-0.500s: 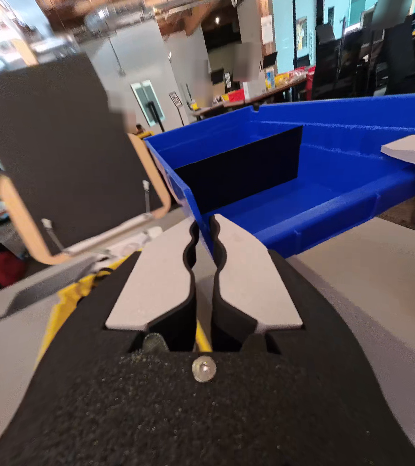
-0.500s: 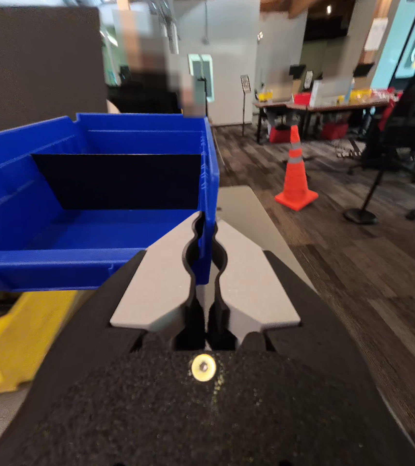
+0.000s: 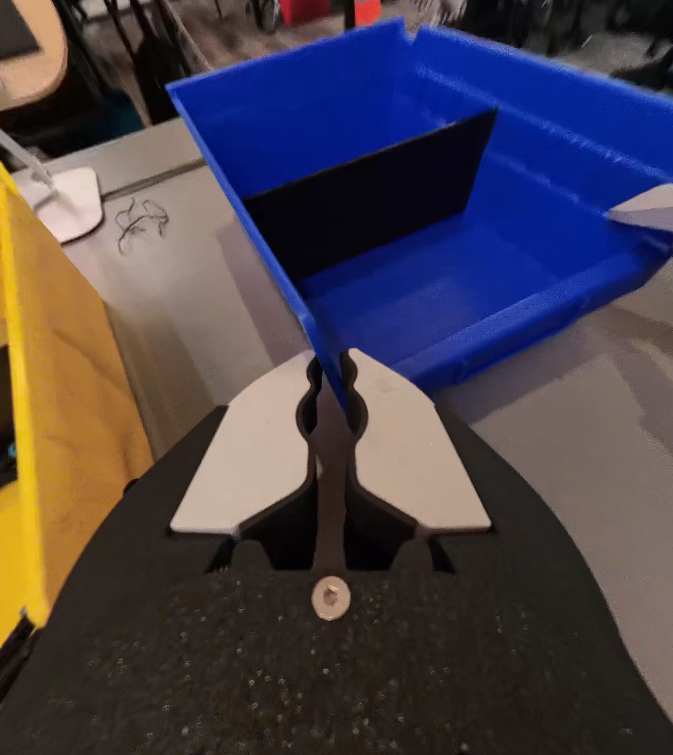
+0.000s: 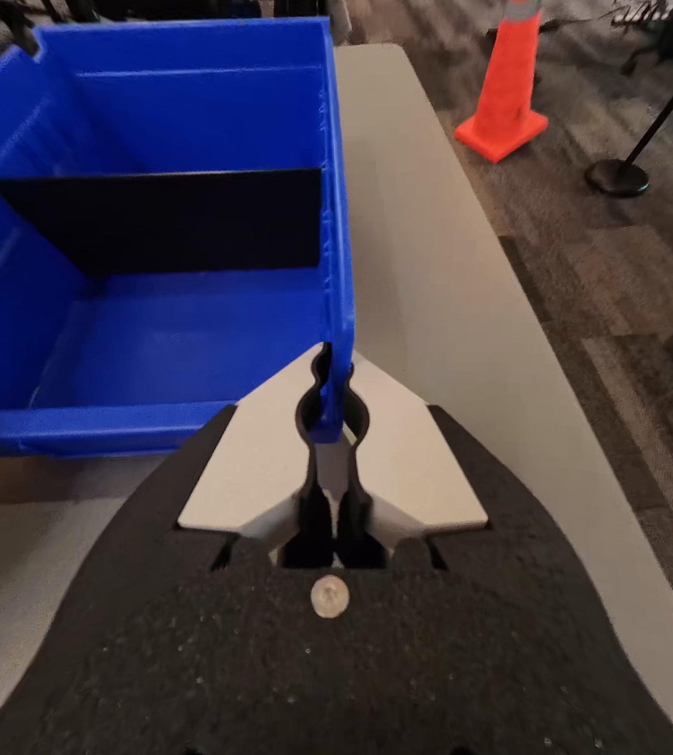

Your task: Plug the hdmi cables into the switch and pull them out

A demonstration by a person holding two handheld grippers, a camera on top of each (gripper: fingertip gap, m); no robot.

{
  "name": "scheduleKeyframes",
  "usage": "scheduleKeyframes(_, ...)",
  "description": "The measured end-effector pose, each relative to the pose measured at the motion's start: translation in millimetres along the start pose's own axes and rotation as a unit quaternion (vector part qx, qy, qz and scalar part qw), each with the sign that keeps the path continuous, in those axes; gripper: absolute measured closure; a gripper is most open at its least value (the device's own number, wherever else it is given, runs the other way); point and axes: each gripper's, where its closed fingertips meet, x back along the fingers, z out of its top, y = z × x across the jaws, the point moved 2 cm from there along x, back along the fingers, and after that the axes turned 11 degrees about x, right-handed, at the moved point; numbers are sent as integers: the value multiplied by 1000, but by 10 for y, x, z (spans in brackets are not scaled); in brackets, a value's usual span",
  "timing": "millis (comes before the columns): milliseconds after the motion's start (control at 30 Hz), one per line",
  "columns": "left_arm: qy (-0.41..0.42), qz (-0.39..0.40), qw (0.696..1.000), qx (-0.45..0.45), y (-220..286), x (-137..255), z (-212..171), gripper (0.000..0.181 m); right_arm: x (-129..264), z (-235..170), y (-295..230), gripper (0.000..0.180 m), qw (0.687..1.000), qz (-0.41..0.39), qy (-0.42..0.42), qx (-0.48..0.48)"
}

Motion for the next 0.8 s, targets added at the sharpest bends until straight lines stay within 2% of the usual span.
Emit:
scheduleKeyframes(100, -25, -35, 999, -26, 65, 86, -77, 169, 22, -12, 4, 178, 1000, 6, -10, -21)
scheduleKeyframes(167, -43, -90, 995, -15, 172, 255, -90, 169, 24, -18, 62, 176, 999, 5, -4, -47)
scheduleKeyframes(233, -42, -154, 987, 3, 234, 568, -45, 167, 34, -14, 105, 173, 998, 11, 3, -63)
scheduleKeyframes(300, -25, -186, 982, 7, 127, 935, 43, 164, 66, 24, 149, 166, 997, 13, 14, -75)
scheduleKeyframes(400, 20, -156, 988, -4, -403, 1428, 160, 160, 170, 113, 236, 155, 995, -8, 40, -88)
scheduleKeyframes(467, 57, -84, 995, -24, -946, 1675, 194, 156, 284, 210, 307, 146, 994, -48, 55, -76)
scheduleKeyframes(533, 92, 16, 995, -46, -1552, 1876, 189, 151, 445, 435, 239, 145, 993, -77, 82, -42)
scheduleKeyframes(600, 123, 98, 987, -39, -2064, 2052, 127, 147, 601, 764, -65, 145, 990, -60, 128, -2)
scheduleKeyframes(633, 129, 113, 985, -29, -2227, 2086, 72, 146, 664, 925, -314, 145, 988, -29, 150, 12)
scheduleKeyframes(733, 83, 112, 990, 4, -2485, 1899, -147, 134, 806, 1263, -1362, 141, 970, 141, 199, -7)
scheduleKeyframes(800, 58, 94, 994, 19, -2514, 1734, -252, 128, 813, 1266, -2077, 134, 950, 242, 196, -24)
